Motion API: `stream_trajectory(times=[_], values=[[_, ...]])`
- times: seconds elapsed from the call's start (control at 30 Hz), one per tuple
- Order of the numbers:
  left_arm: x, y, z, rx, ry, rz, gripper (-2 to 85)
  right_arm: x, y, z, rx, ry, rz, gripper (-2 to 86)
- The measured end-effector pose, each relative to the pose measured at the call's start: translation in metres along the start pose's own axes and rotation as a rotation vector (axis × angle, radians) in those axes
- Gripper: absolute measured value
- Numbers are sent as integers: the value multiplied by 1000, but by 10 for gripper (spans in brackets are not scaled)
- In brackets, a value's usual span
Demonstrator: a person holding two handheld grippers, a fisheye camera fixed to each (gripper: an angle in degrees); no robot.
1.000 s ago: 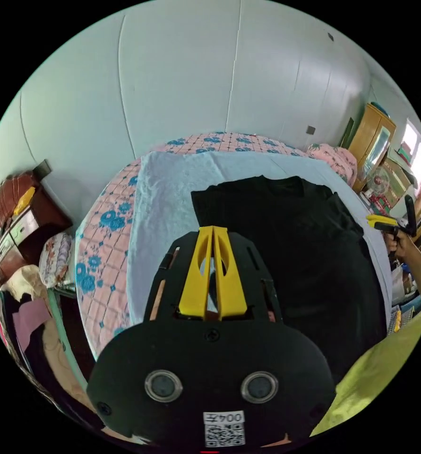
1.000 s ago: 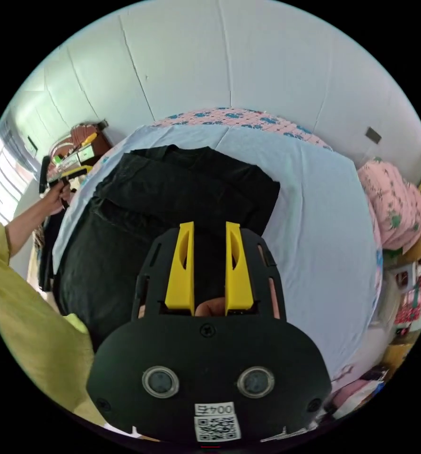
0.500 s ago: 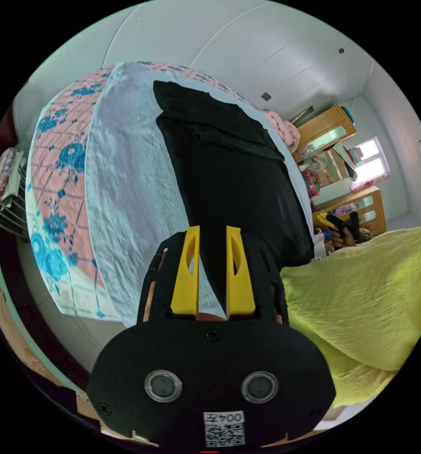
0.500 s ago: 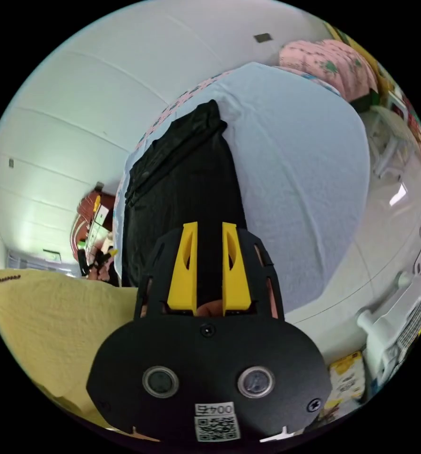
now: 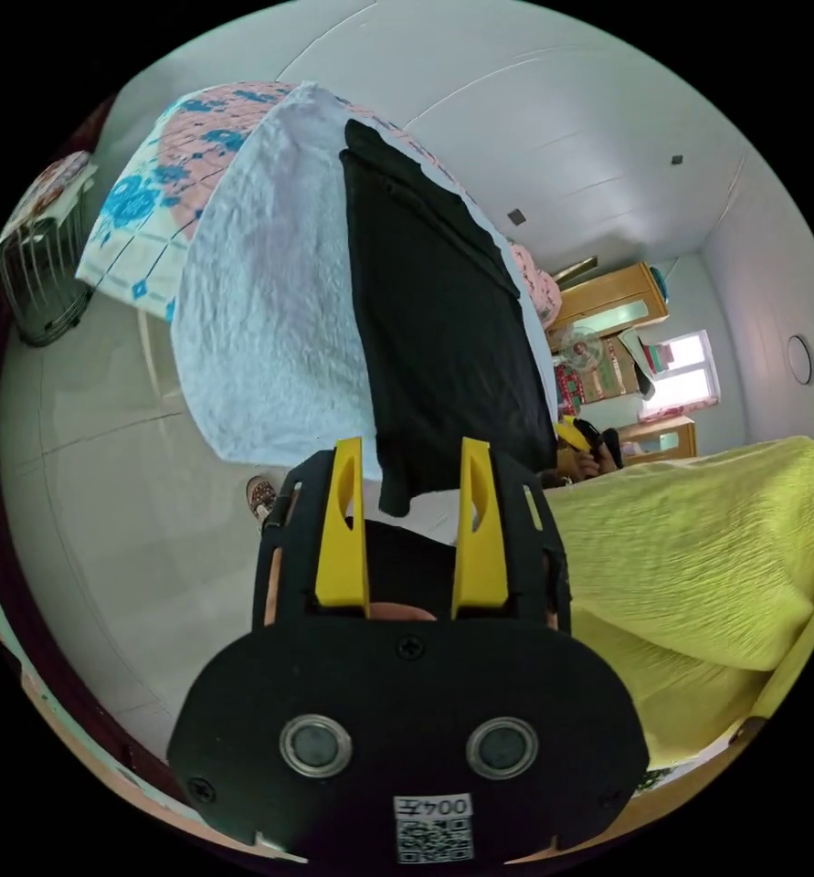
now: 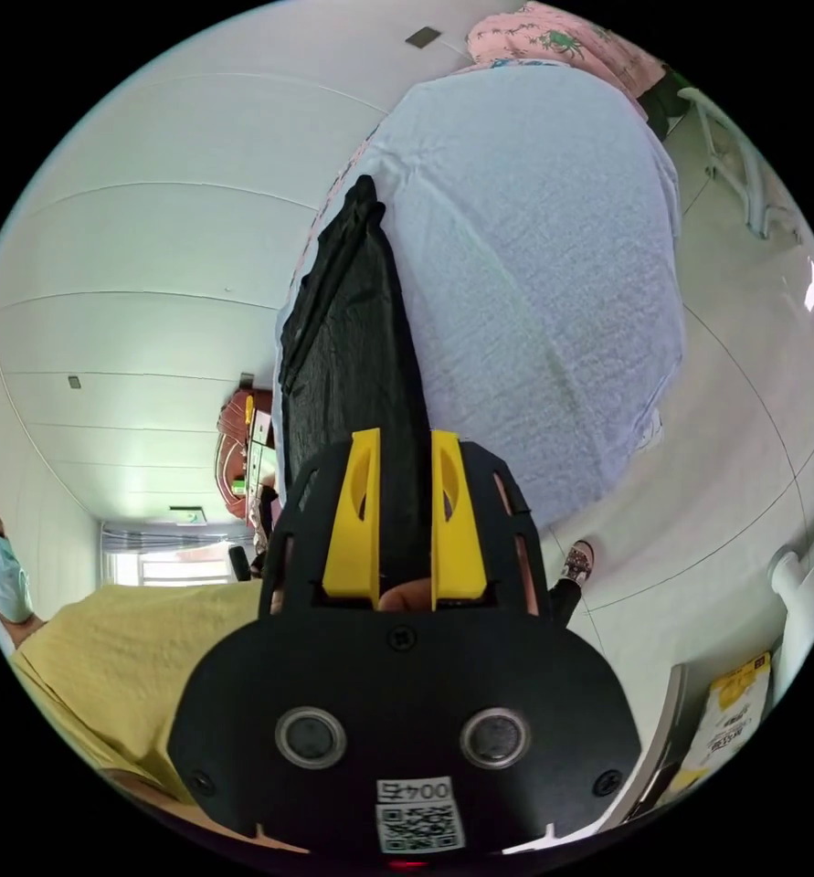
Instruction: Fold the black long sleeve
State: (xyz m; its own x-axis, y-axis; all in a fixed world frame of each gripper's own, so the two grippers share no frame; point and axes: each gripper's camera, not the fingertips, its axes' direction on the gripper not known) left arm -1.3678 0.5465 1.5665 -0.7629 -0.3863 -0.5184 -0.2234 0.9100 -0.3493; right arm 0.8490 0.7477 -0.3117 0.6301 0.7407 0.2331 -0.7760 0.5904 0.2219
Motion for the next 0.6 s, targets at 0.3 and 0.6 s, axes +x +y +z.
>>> stream_trajectory(times=[0.3, 0.6], values=[[-32, 70, -23, 189, 129, -229, 165, -4, 42, -11, -99, -14, -20, 84], [-24, 70, -19, 239, 253, -225, 164, -21, 85, -15, -136, -66, 11, 80]])
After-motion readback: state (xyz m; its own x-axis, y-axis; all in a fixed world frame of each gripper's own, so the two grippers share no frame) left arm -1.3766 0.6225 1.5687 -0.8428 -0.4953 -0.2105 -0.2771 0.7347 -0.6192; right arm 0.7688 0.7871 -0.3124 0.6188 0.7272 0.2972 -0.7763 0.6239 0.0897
